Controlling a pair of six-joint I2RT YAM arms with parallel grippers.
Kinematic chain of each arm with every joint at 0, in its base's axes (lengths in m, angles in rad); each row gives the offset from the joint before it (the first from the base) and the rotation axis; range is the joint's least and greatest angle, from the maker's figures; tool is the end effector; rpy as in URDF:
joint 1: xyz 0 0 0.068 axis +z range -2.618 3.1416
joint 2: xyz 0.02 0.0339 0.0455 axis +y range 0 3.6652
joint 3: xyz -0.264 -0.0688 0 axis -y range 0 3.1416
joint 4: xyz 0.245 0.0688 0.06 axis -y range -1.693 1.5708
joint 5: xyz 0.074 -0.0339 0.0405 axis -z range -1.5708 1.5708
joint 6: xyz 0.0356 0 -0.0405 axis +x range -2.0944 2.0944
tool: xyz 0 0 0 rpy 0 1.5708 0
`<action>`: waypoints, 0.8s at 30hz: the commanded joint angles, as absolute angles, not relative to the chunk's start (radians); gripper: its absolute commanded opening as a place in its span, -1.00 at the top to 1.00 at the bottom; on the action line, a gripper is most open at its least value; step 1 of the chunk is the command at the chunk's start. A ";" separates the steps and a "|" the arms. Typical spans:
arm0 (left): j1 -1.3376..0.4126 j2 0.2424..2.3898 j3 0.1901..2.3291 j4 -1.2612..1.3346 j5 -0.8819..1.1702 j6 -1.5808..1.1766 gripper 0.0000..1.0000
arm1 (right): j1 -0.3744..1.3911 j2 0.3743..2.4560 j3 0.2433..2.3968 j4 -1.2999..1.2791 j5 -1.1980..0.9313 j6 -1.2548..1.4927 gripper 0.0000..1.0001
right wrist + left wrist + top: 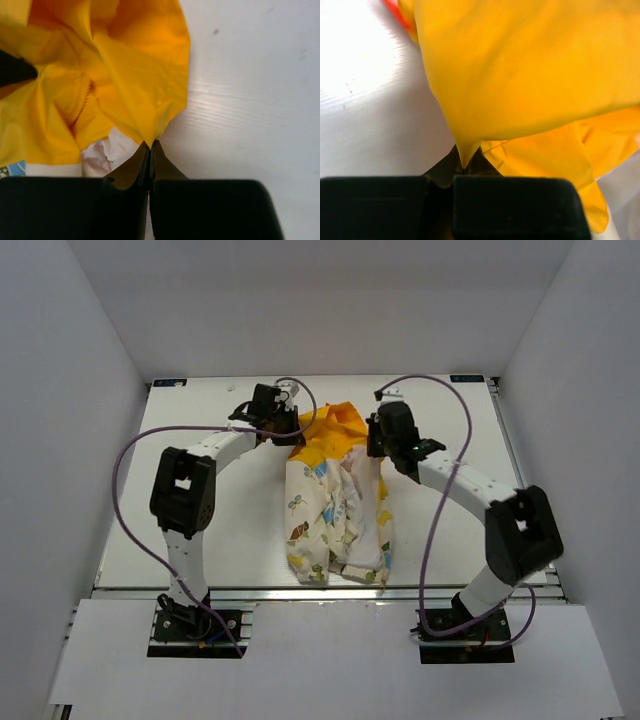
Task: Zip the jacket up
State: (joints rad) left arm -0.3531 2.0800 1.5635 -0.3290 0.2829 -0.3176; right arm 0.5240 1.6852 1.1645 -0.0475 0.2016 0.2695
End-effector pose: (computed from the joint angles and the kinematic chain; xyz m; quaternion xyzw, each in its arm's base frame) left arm 0.4311 -0.1695 0.1942 0.0664 0.9246 -0.2400 0.2883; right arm 0.3363 0.1861 0.2473 -0.0628 0.8716 0.1034 0.4751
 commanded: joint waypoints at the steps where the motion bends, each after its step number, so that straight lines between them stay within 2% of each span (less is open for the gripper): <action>1: -0.356 1.812 1.496 -0.198 0.347 -0.252 1.00 | 0.518 1.491 1.141 0.048 0.360 0.198 1.00; 7: -0.377 1.413 1.413 -0.179 0.420 -0.117 1.00 | 0.518 1.129 1.115 0.002 0.439 0.121 1.00; 12: -0.387 1.166 1.411 -0.180 0.563 -0.100 1.00 | 0.520 0.838 1.158 -0.047 0.301 0.071 1.00; 17: -0.388 1.086 1.453 -0.132 0.744 -0.146 1.00 | 0.520 0.690 1.229 -0.090 0.215 0.058 1.00; 24: -0.388 1.138 1.540 -0.152 0.721 -0.190 1.00 | 0.520 0.676 1.279 -0.120 0.263 0.055 1.00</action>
State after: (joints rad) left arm -0.4282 1.1355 1.4849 -0.1440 0.7998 -0.1860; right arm 0.5568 0.6827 1.2179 -0.1310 0.0391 0.1104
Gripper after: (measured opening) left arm 0.025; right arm 0.012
